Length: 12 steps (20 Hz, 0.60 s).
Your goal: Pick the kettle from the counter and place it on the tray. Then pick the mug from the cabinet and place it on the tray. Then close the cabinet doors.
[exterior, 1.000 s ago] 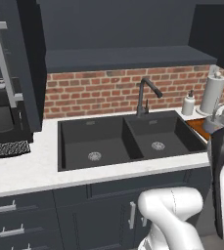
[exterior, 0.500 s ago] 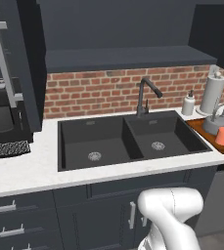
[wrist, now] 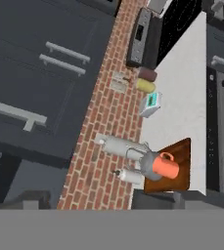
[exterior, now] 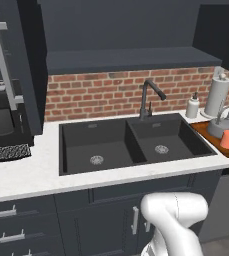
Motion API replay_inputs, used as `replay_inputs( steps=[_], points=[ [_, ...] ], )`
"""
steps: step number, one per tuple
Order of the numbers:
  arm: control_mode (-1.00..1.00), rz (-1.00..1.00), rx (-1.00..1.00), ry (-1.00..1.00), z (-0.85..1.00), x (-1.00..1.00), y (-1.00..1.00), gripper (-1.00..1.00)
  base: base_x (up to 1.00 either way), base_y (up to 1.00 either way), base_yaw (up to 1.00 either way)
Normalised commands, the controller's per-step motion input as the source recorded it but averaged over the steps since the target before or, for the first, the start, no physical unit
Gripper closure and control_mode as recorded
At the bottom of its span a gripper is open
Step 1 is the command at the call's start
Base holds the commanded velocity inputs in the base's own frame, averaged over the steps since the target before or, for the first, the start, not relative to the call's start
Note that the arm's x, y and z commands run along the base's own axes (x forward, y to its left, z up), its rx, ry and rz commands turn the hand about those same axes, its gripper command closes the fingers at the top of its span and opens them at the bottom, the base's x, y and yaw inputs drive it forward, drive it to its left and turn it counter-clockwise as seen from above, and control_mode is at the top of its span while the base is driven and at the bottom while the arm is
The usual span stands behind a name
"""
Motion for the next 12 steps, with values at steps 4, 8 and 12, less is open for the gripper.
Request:
replay_inputs(
  steps=[4,8,12],
  points=[
    [-1.00,0.00,0.22,-0.21,0.09,0.22,-0.56,-1.00,0.00,0.00,0.00],
    [-1.00,0.03,0.20,-0.16,0.01,0.51,-0.34,-1.00,0.00,0.00,0.00],
    [-1.00,0.11,0.15,-0.06,0.00,0.62,-0.19,-1.00,0.00,0.00,0.00]
  ],
)
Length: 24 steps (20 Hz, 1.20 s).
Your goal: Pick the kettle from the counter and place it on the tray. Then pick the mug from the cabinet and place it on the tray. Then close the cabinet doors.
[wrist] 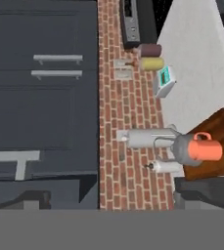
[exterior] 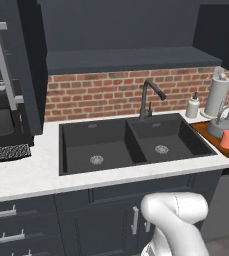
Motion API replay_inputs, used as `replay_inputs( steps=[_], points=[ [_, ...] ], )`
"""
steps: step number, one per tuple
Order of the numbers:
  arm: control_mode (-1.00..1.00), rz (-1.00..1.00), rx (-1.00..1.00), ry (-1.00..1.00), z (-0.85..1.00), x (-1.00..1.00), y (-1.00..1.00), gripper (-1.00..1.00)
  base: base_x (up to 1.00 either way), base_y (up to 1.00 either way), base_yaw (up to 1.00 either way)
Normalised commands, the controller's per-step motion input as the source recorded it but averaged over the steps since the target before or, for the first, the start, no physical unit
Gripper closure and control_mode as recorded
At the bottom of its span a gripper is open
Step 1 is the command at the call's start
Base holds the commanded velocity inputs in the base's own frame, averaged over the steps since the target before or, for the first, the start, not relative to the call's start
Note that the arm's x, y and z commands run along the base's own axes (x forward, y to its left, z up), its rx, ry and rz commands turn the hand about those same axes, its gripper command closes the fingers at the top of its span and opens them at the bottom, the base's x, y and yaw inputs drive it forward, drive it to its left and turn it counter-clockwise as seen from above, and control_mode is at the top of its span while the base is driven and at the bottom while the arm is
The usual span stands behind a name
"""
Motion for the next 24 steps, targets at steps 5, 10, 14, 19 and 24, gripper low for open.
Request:
replay_inputs(
  steps=[5,10,14,19,24],
  points=[
    [-1.00,0.15,0.07,0.00,0.00,0.55,-0.09,-1.00,0.00,0.00,0.00],
    [-1.00,0.11,0.07,-0.10,0.00,0.35,-0.27,-1.00,0.00,0.00,0.00],
    [-1.00,0.05,0.13,-0.17,0.00,0.25,-0.35,-1.00,0.00,0.00,0.00],
    [-1.00,0.04,0.05,-0.03,0.00,0.36,-0.07,-1.00,0.00,0.00,0.00],
    [-1.00,0.01,0.00,0.00,0.00,0.30,-0.03,-1.00,0.00,0.00,0.00]
  ],
)
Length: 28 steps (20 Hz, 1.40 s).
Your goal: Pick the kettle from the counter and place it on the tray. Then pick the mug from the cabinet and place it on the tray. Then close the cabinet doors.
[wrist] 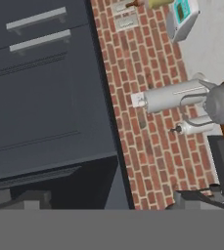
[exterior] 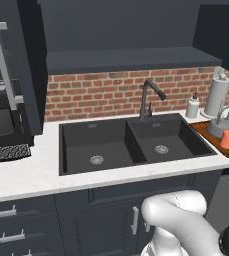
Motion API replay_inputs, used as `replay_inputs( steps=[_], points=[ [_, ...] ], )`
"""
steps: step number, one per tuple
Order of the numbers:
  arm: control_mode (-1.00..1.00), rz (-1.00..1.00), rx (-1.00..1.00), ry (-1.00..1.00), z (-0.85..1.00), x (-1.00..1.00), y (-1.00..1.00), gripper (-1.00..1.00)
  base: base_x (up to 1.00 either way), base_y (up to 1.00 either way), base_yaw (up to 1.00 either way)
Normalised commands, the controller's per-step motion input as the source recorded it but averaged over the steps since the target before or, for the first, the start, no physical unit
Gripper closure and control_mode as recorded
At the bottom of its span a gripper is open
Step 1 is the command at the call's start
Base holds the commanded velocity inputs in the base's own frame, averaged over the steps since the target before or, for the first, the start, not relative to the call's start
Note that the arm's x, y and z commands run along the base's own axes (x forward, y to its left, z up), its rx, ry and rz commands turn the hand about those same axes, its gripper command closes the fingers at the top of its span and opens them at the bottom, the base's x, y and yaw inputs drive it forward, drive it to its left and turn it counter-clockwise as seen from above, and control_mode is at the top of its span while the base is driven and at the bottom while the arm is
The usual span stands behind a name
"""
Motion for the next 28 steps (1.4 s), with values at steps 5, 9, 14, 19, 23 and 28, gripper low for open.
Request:
replay_inputs(
  steps=[5,9,14,19,23,28],
  points=[
    [-1.00,0.00,0.00,0.00,0.06,0.16,-0.03,-1.00,0.00,0.00,0.00],
    [-1.00,-0.01,-0.05,0.00,0.19,0.04,-0.02,-1.00,0.00,0.00,0.00],
    [-1.00,0.00,-0.07,0.00,0.37,0.01,0.06,-1.00,0.00,0.00,0.00],
    [-1.00,0.00,-0.09,-0.06,0.50,0.00,0.12,-1.00,0.00,0.00,0.00],
    [-1.00,0.00,-0.12,-0.01,0.39,0.00,0.25,-1.00,0.00,0.00,0.00],
    [-1.00,0.02,-0.18,0.00,0.19,0.00,0.55,-1.00,0.00,0.00,0.00]
  ],
)
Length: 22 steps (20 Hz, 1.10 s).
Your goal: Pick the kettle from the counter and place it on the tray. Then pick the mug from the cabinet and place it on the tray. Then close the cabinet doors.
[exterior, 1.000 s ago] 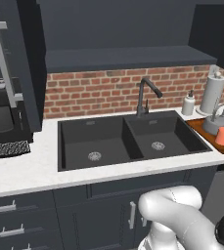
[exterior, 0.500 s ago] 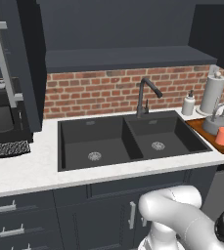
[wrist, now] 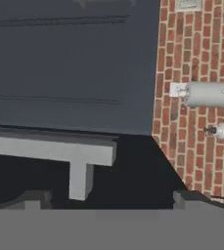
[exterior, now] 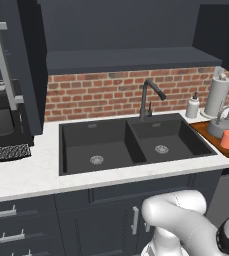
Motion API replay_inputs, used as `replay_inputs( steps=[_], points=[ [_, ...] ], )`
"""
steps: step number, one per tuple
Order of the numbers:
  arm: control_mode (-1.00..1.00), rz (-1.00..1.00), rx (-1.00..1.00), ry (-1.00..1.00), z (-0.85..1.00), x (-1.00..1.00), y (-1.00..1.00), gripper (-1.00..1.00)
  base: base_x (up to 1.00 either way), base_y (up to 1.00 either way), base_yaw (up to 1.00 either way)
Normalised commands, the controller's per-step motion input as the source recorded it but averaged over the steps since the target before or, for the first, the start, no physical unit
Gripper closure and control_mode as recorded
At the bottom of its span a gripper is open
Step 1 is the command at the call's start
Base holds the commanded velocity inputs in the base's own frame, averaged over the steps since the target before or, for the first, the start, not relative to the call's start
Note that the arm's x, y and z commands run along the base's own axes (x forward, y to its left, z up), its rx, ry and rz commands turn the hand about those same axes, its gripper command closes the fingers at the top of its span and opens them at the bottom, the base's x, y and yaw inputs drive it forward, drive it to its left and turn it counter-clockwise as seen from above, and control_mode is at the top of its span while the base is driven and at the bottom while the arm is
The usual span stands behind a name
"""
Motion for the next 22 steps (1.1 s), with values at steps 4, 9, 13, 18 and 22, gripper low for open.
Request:
replay_inputs(
  steps=[4,9,13,18,22],
  points=[
    [-1.00,0.08,-0.18,0.00,0.01,0.09,0.69,-1.00,0.00,0.00,0.00],
    [-1.00,0.08,-0.14,0.00,0.00,0.19,0.72,-1.00,0.00,0.00,0.00],
    [-1.00,0.05,-0.09,0.03,0.00,0.42,0.79,-1.00,0.00,0.00,0.00],
    [-1.00,0.00,-0.01,0.01,0.00,0.69,0.72,-1.00,0.00,0.00,0.00],
    [-1.00,0.00,0.00,0.00,0.00,0.84,0.66,-1.00,0.00,0.00,0.00]
  ],
)
